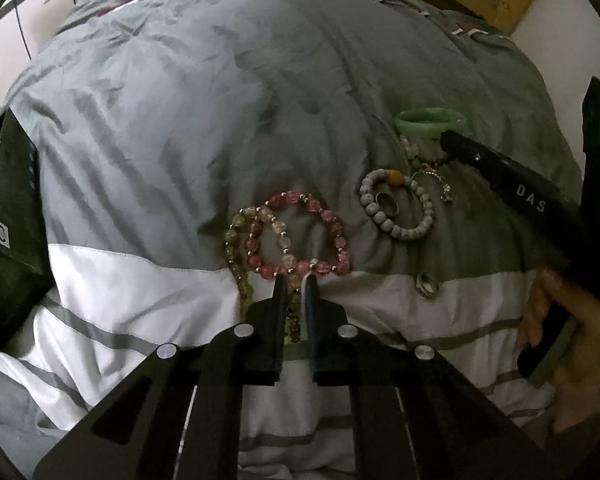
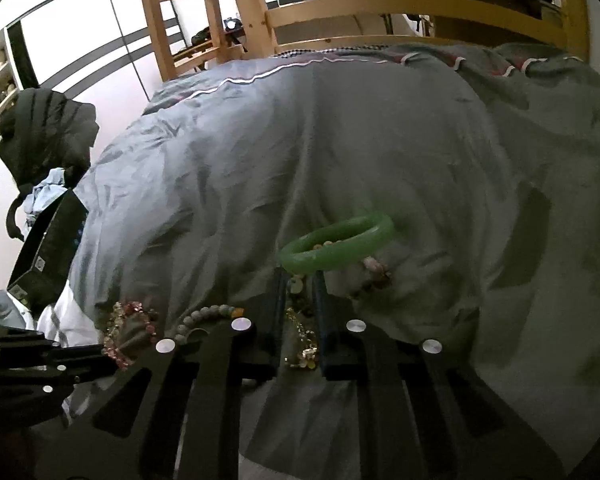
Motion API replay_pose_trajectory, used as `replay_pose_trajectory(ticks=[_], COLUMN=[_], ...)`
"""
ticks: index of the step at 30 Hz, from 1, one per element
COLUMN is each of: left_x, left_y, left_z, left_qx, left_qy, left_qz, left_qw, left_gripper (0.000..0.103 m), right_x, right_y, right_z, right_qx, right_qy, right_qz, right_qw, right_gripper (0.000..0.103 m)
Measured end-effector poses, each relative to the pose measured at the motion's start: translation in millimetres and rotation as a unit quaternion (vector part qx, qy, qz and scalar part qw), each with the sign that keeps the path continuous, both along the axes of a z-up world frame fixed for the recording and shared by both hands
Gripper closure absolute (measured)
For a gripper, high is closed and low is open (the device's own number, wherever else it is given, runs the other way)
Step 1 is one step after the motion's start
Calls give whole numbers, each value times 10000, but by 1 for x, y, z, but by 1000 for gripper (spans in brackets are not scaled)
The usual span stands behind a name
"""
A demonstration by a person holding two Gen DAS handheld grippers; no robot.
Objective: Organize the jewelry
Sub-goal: 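Move both tools down toward the pile of bracelets, then grasp the green jade bangle with the right tool while the left tool grasps the yellow beaded bracelet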
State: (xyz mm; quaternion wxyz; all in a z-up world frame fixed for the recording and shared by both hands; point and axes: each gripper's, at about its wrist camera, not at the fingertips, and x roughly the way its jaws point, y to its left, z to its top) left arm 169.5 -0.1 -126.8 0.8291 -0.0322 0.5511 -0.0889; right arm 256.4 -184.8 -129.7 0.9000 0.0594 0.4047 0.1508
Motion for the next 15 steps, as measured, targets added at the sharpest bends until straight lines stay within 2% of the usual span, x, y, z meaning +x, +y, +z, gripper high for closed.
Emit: replay_pose_trajectory(ticks=[3,8,10,12,15], left_x=[11,-2,-3,-6,-4], left_y=[10,8,10,11,10], left_z=[2,13,17,24,23], left_qx=[-149,-234,-293,-375,-299], left_qy=[-80,-308,-424,-585,-559], left_qz=[13,3,-23,-40,-64], left_qw=[9999,9993,9987,9976,9980], left_gripper=[95,95,100,100,100], right_x=[-3,-7,-8,-9,-8], right_y=[-4,-9,-11,-13,-16], right_z=[1,10,14,17,18], right_qx=[237,422,475,532,537], right_qy=[-9,-163,-209,-248,-259], right_qz=[54,104,108,110,35], right_qw=[9997,9989,9986,9982,9982], right_gripper=[89,89,89,89,88])
